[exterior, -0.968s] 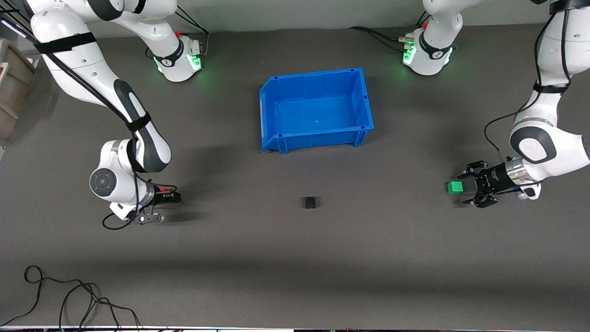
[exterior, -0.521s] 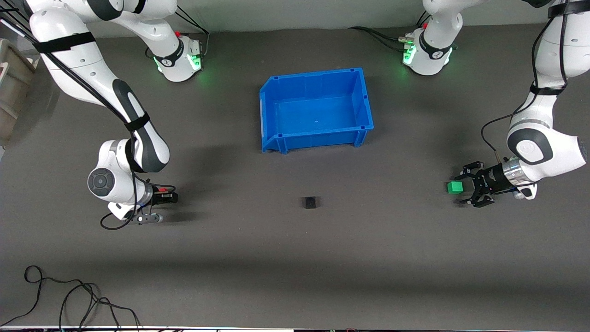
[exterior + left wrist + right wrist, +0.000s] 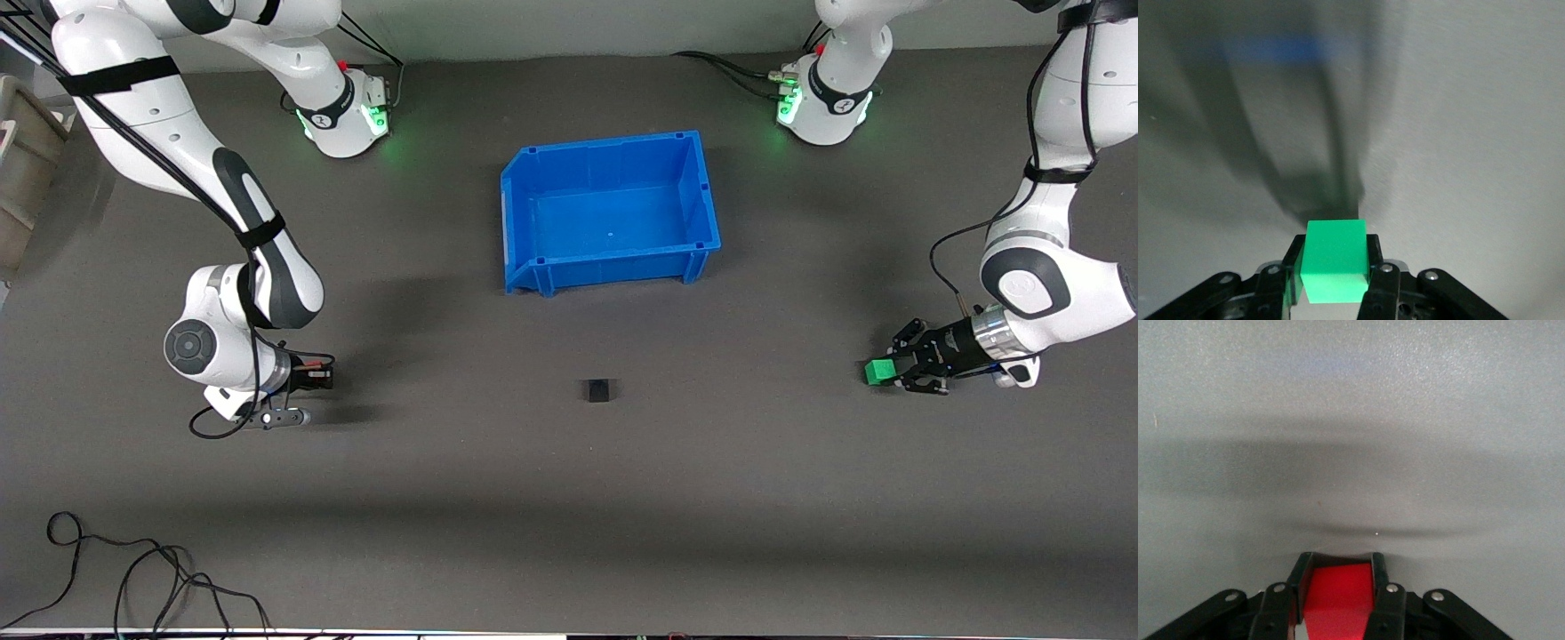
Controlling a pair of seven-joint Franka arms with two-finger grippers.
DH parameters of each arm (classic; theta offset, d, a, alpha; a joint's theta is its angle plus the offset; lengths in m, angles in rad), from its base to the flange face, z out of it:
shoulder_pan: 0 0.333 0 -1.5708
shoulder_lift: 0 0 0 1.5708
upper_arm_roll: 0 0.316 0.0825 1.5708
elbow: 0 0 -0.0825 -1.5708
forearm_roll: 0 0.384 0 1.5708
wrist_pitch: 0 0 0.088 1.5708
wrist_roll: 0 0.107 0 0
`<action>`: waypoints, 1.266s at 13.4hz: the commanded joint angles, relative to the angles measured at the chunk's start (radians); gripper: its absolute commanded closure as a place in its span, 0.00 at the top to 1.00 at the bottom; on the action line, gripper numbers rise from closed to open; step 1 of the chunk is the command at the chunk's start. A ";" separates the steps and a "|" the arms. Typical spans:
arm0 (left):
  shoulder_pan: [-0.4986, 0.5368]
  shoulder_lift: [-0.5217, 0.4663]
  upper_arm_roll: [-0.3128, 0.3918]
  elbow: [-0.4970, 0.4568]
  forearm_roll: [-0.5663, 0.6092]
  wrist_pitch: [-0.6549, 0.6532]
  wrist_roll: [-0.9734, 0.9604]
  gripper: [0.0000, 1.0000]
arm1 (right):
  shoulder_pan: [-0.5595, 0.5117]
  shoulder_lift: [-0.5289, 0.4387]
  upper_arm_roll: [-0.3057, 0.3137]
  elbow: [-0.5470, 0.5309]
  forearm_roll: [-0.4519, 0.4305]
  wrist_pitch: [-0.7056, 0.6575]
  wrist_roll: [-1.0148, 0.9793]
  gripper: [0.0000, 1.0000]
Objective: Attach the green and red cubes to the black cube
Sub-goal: 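Carry the red cube and the green cube toward the black cube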
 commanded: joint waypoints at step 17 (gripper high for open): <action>-0.671 0.232 -0.003 0.395 -0.024 0.116 -0.579 0.08 | 0.213 -0.039 -0.003 0.133 0.487 -0.020 0.859 0.00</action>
